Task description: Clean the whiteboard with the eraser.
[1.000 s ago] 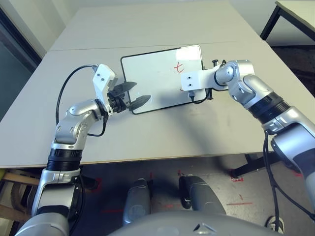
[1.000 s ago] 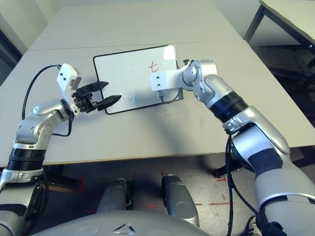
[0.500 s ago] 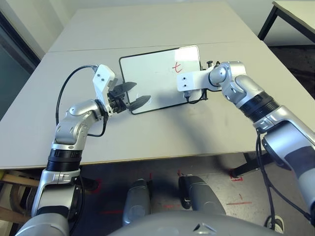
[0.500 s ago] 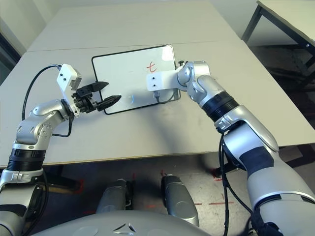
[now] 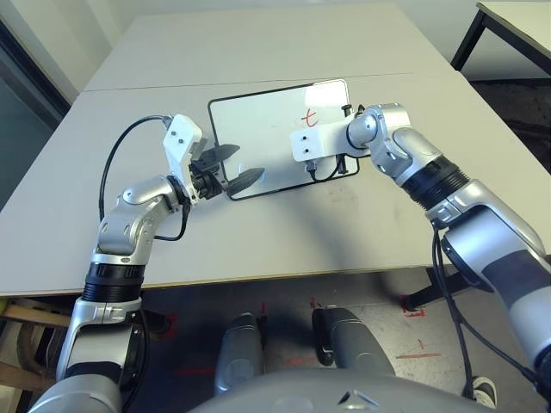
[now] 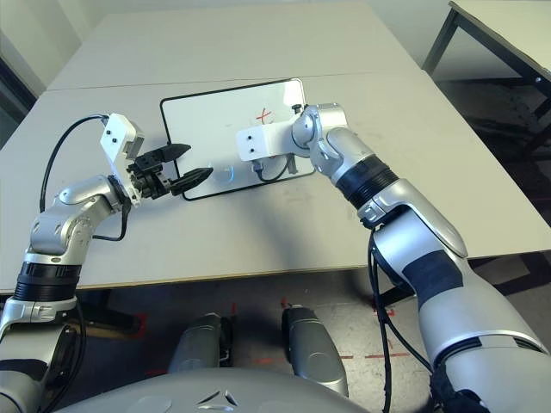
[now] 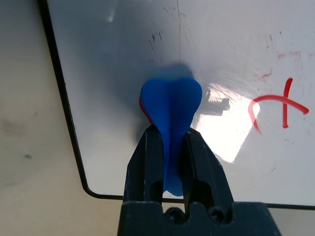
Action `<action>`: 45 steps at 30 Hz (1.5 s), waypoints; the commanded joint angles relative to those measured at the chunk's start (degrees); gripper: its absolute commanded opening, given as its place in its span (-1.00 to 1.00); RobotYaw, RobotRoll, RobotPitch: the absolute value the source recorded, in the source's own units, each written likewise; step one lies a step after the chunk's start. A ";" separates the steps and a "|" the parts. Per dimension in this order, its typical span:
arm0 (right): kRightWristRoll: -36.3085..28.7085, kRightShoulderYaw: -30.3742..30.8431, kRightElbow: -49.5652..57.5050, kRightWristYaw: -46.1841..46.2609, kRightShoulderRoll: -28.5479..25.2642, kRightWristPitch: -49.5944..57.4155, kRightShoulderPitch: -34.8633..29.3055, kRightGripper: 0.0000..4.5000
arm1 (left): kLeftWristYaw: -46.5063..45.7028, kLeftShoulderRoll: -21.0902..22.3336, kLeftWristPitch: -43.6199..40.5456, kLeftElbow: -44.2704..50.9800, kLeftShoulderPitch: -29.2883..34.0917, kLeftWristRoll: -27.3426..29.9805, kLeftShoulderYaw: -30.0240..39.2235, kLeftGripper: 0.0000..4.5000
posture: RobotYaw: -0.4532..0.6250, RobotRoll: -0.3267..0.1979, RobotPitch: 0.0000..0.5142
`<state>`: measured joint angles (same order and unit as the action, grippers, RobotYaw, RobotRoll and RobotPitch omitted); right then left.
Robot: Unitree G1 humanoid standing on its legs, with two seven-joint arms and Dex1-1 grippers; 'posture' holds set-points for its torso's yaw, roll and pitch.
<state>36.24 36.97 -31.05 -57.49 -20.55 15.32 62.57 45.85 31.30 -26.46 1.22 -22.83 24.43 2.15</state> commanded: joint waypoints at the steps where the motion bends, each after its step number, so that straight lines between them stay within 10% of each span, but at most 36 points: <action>1: 0.70 1.07 1.07 -1.06 0.38 -0.32 -1.48 -0.87 | -0.17 -0.26 0.04 0.54 0.75 -0.69 -0.48 1.00 | -0.28 0.25 -0.68; 45: 2.74 -0.44 -1.29 3.22 -4.34 -2.95 -3.97 -0.87 | 0.40 0.45 0.82 -0.74 0.05 -1.00 -0.38 1.00 | -0.28 0.25 -0.68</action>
<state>38.82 35.54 -33.48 -53.07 -26.01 12.14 60.35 45.92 31.36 -25.79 0.94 -22.99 24.40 2.06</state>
